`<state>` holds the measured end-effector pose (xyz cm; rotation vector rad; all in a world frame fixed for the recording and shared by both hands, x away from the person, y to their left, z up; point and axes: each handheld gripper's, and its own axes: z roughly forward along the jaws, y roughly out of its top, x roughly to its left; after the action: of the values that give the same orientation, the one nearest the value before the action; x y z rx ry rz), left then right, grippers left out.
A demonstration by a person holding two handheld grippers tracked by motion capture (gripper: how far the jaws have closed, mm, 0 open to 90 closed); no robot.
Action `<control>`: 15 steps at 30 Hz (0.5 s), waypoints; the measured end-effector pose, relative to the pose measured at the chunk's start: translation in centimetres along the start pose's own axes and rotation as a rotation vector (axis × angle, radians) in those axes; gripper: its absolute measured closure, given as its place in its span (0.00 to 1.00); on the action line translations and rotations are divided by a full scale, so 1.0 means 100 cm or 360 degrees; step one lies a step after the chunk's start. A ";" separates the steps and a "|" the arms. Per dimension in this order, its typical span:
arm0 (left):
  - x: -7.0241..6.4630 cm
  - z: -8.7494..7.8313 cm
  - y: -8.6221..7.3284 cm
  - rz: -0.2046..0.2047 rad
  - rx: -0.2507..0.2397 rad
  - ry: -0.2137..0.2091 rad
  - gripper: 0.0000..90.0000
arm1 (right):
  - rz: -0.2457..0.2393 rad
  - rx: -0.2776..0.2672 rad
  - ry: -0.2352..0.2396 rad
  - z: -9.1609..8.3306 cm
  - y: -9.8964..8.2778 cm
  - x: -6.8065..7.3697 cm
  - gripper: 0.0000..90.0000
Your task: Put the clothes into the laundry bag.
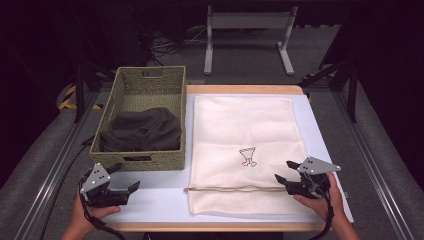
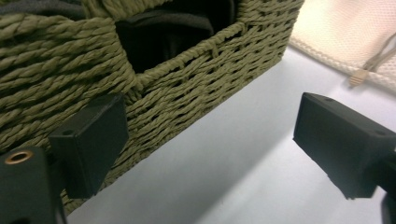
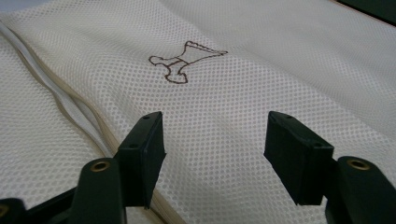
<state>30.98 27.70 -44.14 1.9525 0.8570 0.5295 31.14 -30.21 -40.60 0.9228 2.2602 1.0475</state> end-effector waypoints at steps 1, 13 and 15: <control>0.000 0.000 0.000 0.0000 0.0000 0.0000 0.12 | 0.0000 0.0000 0.0000 0.000 0.000 0.000 0.42; -0.005 0.006 -0.005 0.0109 0.0110 0.0168 0.18 | -0.0107 0.0064 0.0059 0.009 0.005 0.010 0.43; -0.004 0.005 -0.007 0.0096 0.0110 0.0169 0.19 | -0.0150 0.0101 0.0064 0.015 0.007 0.014 0.44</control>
<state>30.77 27.37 -44.96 2.0328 0.8953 0.6515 31.46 -28.13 -41.09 0.8188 2.3580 0.9668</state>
